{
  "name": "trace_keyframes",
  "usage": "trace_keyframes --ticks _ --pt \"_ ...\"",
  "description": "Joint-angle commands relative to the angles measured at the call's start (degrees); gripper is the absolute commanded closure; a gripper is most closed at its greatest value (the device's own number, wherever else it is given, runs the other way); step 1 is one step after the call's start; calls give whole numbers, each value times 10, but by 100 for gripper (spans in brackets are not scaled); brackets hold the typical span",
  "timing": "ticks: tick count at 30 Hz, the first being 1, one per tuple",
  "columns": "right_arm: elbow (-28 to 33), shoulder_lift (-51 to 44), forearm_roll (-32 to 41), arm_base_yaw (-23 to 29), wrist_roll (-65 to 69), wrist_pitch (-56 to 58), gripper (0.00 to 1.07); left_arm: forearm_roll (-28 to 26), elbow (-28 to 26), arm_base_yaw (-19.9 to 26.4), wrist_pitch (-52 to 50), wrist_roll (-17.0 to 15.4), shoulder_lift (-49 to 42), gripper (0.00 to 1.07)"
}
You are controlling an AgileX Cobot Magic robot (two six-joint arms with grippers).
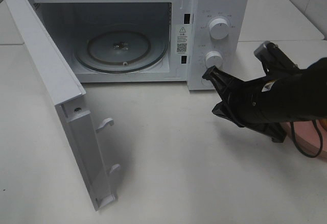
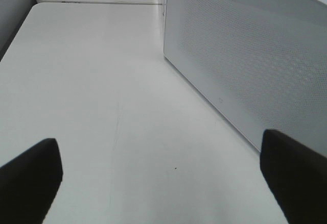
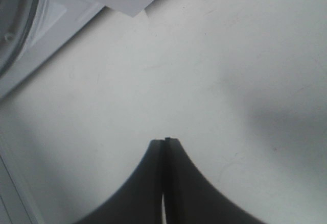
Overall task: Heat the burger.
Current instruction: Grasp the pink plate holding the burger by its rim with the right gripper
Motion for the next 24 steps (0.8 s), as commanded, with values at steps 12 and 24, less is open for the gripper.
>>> trace_keyframes --ticks 12,24 --pt "-97 -49 -239 -19 -154 333 102 -1 2 -1 -3 -2 -14 5" --pt "-179 -99 -364 -19 -171 574 78 -1 2 -1 -3 -2 -14 5"
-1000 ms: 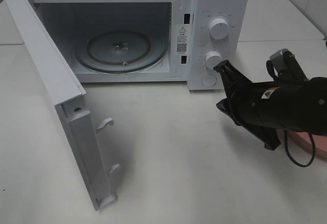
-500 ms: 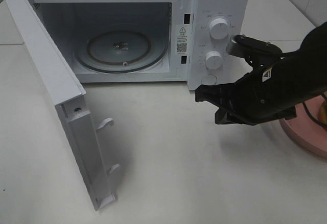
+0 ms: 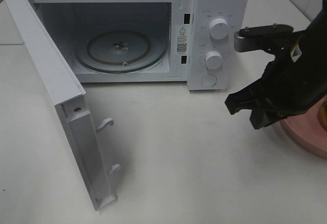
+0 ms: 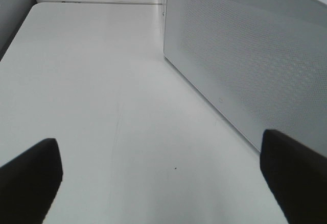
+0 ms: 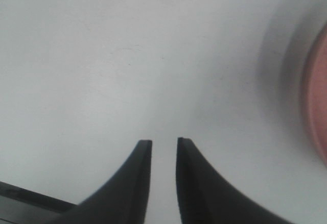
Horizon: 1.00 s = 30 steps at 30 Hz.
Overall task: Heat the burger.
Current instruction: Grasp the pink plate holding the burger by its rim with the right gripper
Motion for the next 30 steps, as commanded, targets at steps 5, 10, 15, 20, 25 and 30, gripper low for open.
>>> trace_keyframes --ticks 5,10,15,20,25,30 --pt "-40 -31 -78 -3 -10 69 33 -1 2 -1 -3 -2 -14 5" --pt "-42 -31 -86 -3 -22 65 5 -1 2 -1 -3 -2 -14 5" --pt "-42 -31 -79 -42 -23 46 7 -1 2 -1 -3 -2 -14 5" --pt "-42 -29 -79 -93 -38 20 9 -1 2 -1 -3 -2 -14 5" --pt "-42 2 -69 -135 -58 14 11 -1 2 -1 -3 -2 -14 5" --pt "-44 49 -52 -160 -106 13 13 -1 2 -1 -3 -2 -14 5"
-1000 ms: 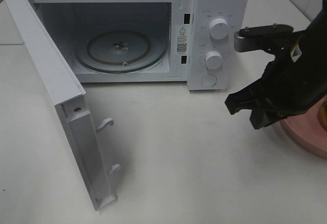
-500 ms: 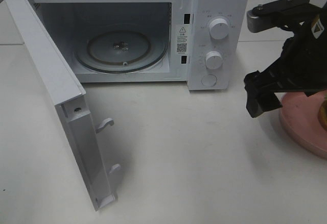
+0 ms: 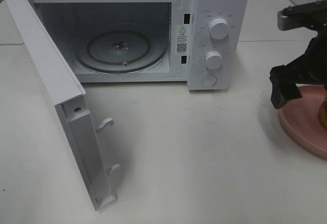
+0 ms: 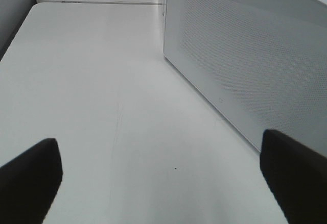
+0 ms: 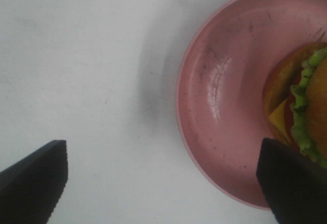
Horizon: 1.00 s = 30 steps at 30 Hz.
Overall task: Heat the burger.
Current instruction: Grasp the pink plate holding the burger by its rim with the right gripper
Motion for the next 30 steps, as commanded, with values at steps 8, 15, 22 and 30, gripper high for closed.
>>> trace_keyframes --ticks 8,15,22,30 --pt "-28 84 9 -15 -48 -7 16 -1 2 -1 -3 -2 -14 5" --pt "-57 140 7 -15 -53 -7 19 -1 2 -1 -3 -2 -14 5" --pt "-89 198 -3 -21 -50 -3 21 -1 2 -1 -3 -2 -14 5" --pt "-93 217 -2 -48 -46 -7 23 -1 2 -1 -3 -2 -14 5"
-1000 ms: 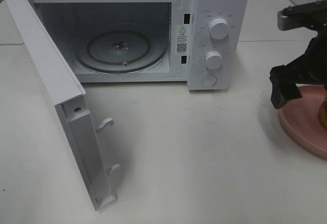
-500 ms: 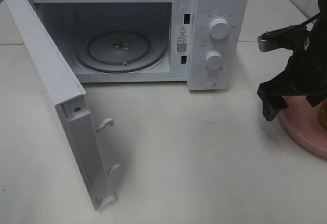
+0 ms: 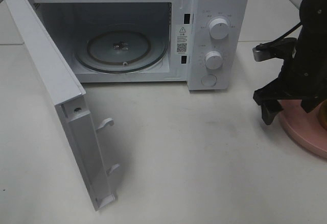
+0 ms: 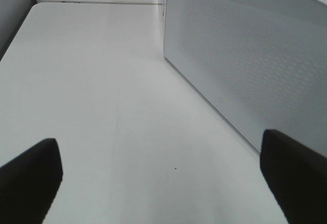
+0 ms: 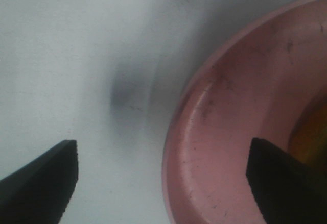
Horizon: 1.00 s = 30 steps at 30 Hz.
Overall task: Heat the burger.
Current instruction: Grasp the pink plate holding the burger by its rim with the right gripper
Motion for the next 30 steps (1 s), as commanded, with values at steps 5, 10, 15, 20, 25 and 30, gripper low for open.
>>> trace_keyframes --ticks 5,10,15,20,25,30 --pt "-1 27 -5 -10 2 -5 25 -1 2 -1 -3 -2 -14 5" --pt "-1 48 -5 -10 1 -23 27 -1 2 -1 -3 -2 -14 5" --pt "-1 65 -5 -10 1 -29 28 -1 2 -1 -3 -2 -14 5" --pt "-1 80 -5 -10 2 -29 31 -1 2 -1 -3 -2 -14 5" --pt "-1 80 -6 -10 2 -28 42 -1 2 -1 -3 -2 -14 5" --pt "-1 80 -7 -10 12 -26 72 -1 2 -1 -3 -2 -14 5"
